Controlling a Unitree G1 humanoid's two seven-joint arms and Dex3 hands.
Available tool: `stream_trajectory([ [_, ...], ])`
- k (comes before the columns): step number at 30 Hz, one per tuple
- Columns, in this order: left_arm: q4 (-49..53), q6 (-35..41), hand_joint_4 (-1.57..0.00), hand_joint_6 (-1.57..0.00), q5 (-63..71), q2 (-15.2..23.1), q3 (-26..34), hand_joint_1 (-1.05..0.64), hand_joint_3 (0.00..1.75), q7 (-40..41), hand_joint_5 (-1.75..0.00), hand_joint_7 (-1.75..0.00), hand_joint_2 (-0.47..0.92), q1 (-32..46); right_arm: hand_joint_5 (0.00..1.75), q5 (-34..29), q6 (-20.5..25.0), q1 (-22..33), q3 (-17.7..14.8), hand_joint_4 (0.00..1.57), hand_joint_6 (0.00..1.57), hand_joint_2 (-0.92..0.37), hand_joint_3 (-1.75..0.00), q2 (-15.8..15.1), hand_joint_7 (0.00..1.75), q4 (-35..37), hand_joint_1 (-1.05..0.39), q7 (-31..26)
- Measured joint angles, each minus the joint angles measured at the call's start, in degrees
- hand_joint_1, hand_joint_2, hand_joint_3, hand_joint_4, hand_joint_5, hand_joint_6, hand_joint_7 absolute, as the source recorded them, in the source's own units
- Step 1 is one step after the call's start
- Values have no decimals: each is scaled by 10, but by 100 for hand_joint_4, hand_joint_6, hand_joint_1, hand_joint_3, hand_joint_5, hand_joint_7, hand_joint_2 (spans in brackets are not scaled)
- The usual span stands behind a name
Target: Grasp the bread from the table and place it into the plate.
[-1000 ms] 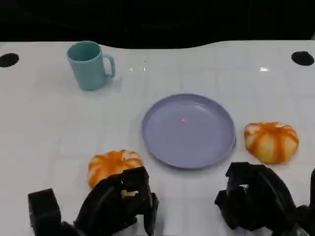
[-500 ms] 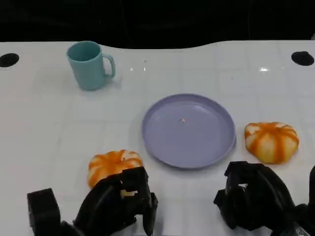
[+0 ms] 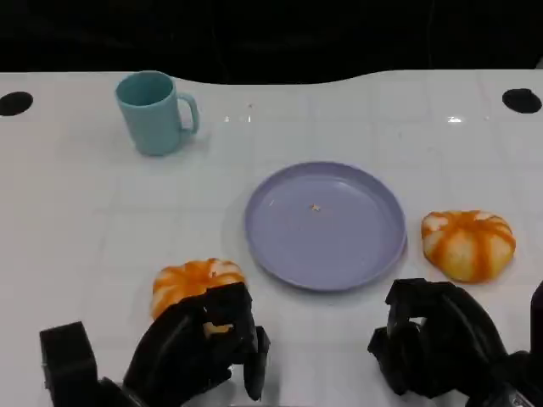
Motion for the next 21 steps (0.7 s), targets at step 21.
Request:
stream_trajectory([
  [21,-111,-122,-59,-45,159,92,-6,-84,9,98,-108,-72,92,-5,146,-5,-2,0,2,146,157,-1,-152,0,100,-11,-105,-5],
])
